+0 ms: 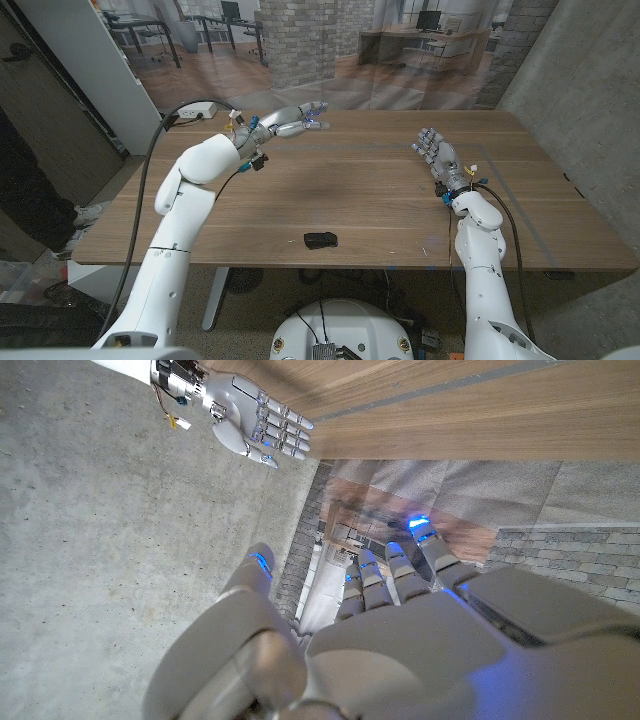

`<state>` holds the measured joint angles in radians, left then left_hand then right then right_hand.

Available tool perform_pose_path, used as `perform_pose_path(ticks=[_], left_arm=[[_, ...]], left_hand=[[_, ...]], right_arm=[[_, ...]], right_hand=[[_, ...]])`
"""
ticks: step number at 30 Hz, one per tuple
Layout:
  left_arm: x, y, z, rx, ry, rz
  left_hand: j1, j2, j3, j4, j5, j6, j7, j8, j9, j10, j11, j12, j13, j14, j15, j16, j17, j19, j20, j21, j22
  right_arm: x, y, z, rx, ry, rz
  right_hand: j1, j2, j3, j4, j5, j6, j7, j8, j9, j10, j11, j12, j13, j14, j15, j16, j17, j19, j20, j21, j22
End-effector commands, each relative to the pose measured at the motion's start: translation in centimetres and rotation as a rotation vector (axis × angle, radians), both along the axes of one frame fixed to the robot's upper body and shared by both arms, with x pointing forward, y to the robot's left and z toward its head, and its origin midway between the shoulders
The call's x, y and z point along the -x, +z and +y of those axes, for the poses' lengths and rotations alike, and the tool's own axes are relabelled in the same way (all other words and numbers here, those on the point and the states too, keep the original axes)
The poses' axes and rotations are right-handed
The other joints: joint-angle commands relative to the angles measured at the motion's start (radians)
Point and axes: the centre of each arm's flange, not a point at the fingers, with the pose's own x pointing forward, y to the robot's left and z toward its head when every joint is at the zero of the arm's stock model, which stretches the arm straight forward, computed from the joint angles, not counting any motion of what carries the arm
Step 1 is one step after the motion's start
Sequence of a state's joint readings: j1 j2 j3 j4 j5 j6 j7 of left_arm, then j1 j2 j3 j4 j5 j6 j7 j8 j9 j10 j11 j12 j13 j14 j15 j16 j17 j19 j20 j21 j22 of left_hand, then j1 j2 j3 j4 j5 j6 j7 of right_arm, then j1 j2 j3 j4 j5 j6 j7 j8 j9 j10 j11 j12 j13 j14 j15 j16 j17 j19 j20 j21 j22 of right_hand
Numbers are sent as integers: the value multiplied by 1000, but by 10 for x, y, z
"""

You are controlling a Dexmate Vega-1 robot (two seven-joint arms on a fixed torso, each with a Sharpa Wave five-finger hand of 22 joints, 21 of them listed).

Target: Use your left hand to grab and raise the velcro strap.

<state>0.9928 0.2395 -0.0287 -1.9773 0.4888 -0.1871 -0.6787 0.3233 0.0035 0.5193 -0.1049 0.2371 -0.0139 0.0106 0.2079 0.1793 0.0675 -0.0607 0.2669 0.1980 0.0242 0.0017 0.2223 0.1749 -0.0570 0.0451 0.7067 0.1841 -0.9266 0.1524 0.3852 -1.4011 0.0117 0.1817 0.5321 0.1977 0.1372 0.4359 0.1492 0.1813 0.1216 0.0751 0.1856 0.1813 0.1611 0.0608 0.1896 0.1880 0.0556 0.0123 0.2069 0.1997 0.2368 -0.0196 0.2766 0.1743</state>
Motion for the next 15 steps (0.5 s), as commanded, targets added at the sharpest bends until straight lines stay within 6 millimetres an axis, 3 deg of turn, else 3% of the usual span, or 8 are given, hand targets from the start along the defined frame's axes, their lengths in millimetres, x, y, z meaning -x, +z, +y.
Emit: perform_pose_path(ticks=[1,15], left_arm=[[17,8,-16,-102,23,-51],[32,18,-30,-185,30,-101]], left_hand=[[3,-14,-10,-3,7,9,3,-1,1,12,-3,5,3,19,0,5,5,-6,9,0,4],[19,-69,-47,-18,31,52,24,3,2,63,13,15,8,89,12,23,16,-6,34,-10,7]], right_arm=[[5,-5,-2,-16,-6,-6],[8,-9,-4,-22,-9,-8]], right_hand=[[-7,-2,-1,-6,8,6,6,7,4,4,1,8,5,5,6,-1,1,8,-3,-3,4],[-9,-4,-1,-8,9,5,6,6,3,3,1,8,4,6,5,-4,-2,10,-5,-6,4]])
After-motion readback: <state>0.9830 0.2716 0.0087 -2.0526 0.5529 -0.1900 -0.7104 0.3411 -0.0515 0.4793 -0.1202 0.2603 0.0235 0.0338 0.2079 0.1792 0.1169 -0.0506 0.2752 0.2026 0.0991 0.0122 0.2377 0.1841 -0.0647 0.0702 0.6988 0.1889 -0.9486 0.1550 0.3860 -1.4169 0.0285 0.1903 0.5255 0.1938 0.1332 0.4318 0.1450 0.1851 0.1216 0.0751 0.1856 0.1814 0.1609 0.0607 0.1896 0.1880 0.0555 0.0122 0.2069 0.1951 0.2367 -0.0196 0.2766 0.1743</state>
